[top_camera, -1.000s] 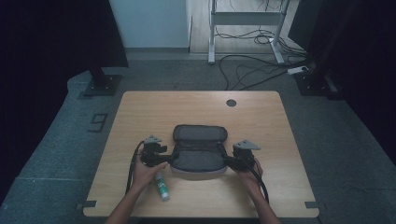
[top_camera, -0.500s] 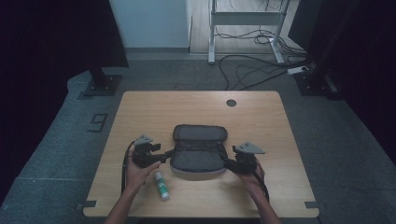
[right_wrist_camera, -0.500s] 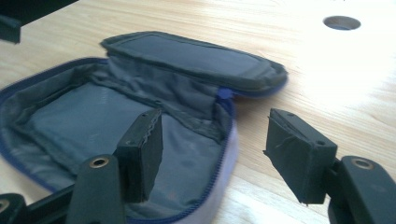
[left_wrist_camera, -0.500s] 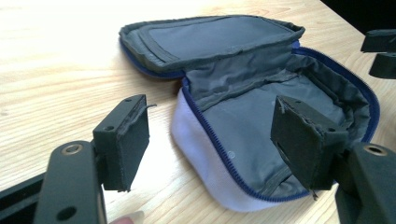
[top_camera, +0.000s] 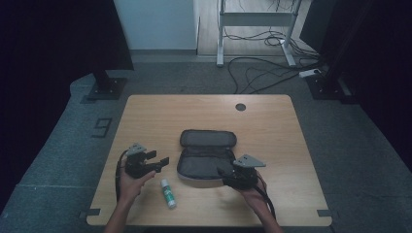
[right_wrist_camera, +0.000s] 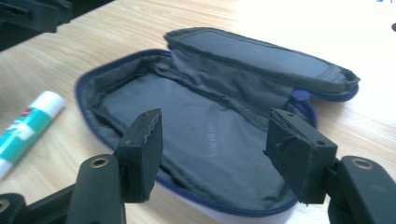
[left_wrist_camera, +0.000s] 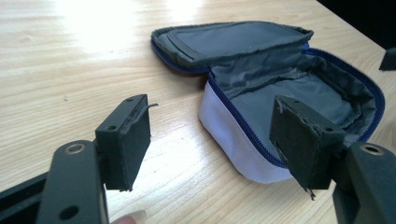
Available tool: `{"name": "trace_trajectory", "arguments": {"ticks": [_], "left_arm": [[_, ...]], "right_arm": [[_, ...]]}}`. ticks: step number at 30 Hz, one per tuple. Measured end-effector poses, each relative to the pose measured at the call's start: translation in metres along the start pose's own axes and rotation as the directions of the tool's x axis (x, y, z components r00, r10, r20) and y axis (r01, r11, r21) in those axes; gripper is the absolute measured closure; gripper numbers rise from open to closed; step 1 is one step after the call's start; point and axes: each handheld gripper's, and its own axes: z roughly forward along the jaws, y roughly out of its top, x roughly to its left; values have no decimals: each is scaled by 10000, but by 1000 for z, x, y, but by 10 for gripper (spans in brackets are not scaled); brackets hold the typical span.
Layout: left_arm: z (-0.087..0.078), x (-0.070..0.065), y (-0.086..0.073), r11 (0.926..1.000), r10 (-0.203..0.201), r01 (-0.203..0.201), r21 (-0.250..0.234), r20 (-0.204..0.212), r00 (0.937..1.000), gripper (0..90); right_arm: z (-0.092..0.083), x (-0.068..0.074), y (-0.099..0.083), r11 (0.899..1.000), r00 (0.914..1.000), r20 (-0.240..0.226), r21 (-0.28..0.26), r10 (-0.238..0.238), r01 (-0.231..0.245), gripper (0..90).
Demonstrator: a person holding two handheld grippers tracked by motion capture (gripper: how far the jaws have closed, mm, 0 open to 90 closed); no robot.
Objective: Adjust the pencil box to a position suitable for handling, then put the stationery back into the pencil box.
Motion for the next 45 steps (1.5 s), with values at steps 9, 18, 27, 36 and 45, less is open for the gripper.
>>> {"name": "trace_trajectory", "arguments": {"ticks": [9, 18, 27, 36, 45], "left_arm": [[-15, 6, -10, 9998, -196, 194, -86, -325, 9993, 296], [-8, 9, -14, 9998, -149, 158, 157, -571, 9983, 295], [-13, 14, -20, 9992, -387, 392, 76, -531, 9978, 301], [-12, 17, -21, 9990, -411, 420, 178, -512, 9978, 305], [-12, 17, -22, 9988, -438, 448, 197, -488, 9978, 309]], "right_arm": [[-2, 30, 0, 9985, 9965, -637, -14, -547, 547, 367], [5, 53, 2, 9967, 9893, -1212, -61, -806, 805, 370], [15, 75, 5, 9949, 9807, -1685, 21, -993, 1011, 380], [28, 99, 8, 9917, 9698, -2099, 60, -1240, 1281, 393], [48, 124, 2, 9862, 9558, -2566, 435, -1434, 1596, 411]]}}
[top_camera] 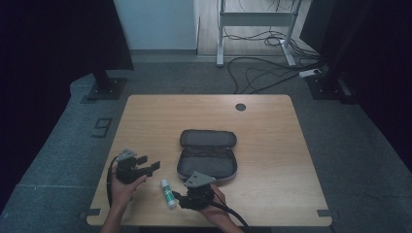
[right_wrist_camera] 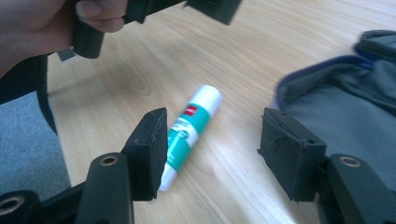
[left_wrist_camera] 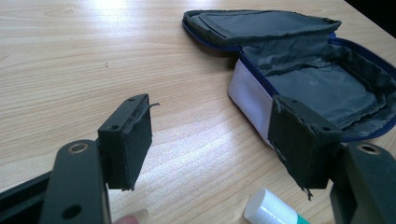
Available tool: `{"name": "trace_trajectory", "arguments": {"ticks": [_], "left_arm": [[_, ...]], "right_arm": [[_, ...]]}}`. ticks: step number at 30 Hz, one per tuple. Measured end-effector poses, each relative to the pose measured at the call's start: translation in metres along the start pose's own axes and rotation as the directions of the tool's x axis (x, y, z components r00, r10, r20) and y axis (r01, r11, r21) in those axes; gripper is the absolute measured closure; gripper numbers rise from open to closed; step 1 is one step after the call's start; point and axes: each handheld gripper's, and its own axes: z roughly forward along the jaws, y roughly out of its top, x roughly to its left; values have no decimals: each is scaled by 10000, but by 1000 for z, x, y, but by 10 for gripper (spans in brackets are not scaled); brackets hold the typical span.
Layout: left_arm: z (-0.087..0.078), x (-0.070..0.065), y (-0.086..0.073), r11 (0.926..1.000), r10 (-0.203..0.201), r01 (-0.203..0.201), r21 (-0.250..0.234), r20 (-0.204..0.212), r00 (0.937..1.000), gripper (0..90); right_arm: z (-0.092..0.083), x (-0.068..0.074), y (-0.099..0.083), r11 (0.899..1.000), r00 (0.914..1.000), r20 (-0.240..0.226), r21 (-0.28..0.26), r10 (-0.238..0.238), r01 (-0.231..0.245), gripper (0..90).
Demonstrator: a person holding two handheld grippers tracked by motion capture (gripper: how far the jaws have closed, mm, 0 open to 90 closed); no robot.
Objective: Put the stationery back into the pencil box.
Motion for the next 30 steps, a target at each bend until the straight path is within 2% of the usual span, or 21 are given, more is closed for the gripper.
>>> {"name": "trace_trajectory", "arguments": {"ticks": [6, 11, 22, 30], "left_arm": [[1, -2, 0, 9999, 94, -94, 66, 27, 10000, 310], [3, -4, -1, 9998, 159, -160, 139, 85, 9998, 309], [4, -5, -1, 9996, 197, -199, 188, 118, 9997, 309], [4, -4, -1, 9996, 200, -202, 211, 116, 9997, 309]], "right_arm": [[14, 11, 2, 9997, 9995, -260, 127, -191, 194, 423], [25, 15, 1, 9994, 9993, -292, 281, -212, 220, 428], [44, 22, -3, 9962, 9993, -249, 819, -279, 299, 436], [51, 24, -8, 9919, 9991, -106, 1195, -417, 427, 440]]}}
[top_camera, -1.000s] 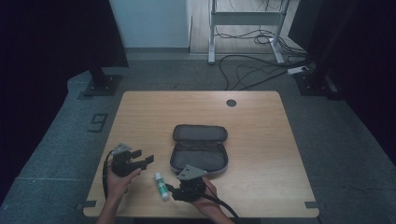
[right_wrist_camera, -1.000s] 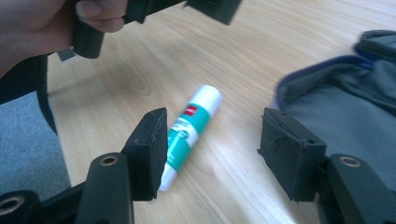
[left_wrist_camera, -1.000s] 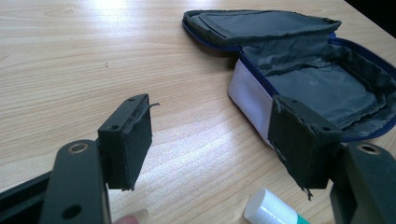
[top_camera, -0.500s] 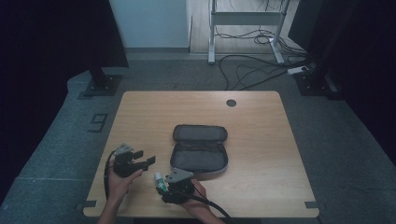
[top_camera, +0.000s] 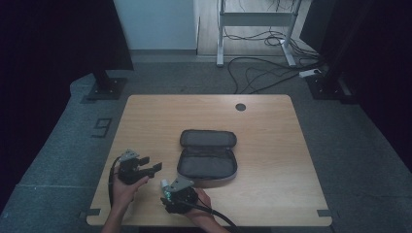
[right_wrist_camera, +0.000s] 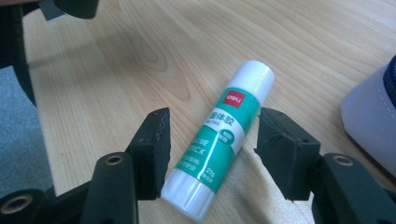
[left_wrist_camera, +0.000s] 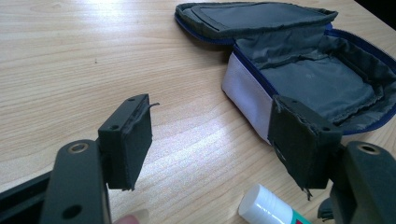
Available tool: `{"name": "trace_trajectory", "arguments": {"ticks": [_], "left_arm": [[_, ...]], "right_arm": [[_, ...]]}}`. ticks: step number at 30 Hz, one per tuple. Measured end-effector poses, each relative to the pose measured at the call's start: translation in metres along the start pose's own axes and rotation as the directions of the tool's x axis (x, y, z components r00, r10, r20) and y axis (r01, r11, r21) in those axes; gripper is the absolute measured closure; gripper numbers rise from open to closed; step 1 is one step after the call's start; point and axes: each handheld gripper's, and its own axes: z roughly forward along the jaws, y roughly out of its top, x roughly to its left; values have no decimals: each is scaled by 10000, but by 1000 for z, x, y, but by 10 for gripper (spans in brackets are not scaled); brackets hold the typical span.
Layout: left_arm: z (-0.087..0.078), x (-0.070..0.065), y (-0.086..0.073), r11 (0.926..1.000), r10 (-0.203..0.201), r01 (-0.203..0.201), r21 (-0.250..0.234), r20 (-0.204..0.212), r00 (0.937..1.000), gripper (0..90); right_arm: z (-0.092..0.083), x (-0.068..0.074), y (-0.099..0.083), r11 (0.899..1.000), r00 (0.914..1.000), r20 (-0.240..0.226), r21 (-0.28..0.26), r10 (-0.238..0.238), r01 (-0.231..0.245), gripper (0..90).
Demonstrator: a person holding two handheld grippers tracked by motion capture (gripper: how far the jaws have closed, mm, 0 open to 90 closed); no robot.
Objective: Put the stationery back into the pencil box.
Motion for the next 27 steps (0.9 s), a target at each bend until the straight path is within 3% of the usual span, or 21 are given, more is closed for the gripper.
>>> {"name": "trace_trajectory", "arguments": {"ticks": [15, 27], "left_arm": [[1, -1, 0, 10000, 42, -42, 34, 21, 10000, 309], [0, 0, 0, 10000, 11, -11, -2, 13, 10000, 309]], "right_arm": [[7, 0, -4, 9993, 9994, 310, 343, -122, 112, 495], [7, -1, -7, 9990, 9970, 740, 410, -204, 174, 601]]}}
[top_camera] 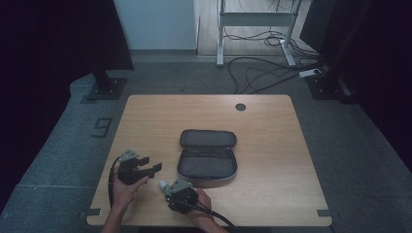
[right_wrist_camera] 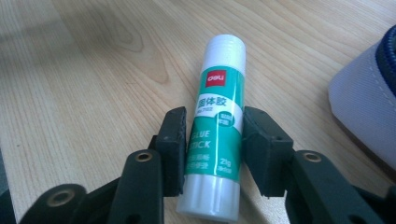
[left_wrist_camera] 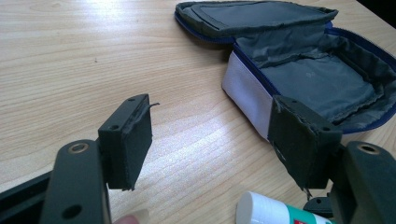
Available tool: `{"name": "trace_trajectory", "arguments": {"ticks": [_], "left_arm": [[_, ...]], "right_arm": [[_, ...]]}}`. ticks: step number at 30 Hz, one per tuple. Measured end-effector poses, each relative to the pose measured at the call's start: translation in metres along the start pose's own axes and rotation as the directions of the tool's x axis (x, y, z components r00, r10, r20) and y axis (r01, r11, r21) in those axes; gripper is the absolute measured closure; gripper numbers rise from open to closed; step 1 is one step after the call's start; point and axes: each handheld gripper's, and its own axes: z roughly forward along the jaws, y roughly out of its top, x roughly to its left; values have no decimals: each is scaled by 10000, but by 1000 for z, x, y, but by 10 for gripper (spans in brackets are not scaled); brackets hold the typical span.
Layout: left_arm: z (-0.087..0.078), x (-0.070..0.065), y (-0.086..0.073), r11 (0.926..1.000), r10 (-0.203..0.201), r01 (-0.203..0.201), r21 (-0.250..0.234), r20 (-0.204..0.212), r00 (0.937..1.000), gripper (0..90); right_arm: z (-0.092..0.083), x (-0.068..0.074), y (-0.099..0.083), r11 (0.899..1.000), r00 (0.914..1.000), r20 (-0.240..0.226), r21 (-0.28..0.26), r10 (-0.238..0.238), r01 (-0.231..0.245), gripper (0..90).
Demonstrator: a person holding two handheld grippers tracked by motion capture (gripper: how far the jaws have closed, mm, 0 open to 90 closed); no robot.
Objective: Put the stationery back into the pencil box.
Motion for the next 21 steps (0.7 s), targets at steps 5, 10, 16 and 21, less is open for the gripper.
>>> {"name": "trace_trajectory", "arguments": {"ticks": [5, 10, 16, 21], "left_arm": [[0, 0, 0, 10000, 19, -19, 19, -3, 10000, 309], [-2, 2, 0, 10000, -65, 65, -39, 8, 10000, 310], [-1, 2, -1, 10000, -29, 29, -1, 3, 10000, 311], [1, 1, -1, 10000, 25, -25, 87, 38, 10000, 311]], "right_arm": [[-1, -2, -1, 10000, 10000, -5, -7, 17, -17, 642], [-5, -6, 0, 9998, 10000, -19, -211, -2, 2, 648], [-14, -13, 3, 9995, 9995, -304, -300, 89, -99, 649], [-22, -17, 3, 9990, 9991, -400, -422, 143, -159, 650]]}}
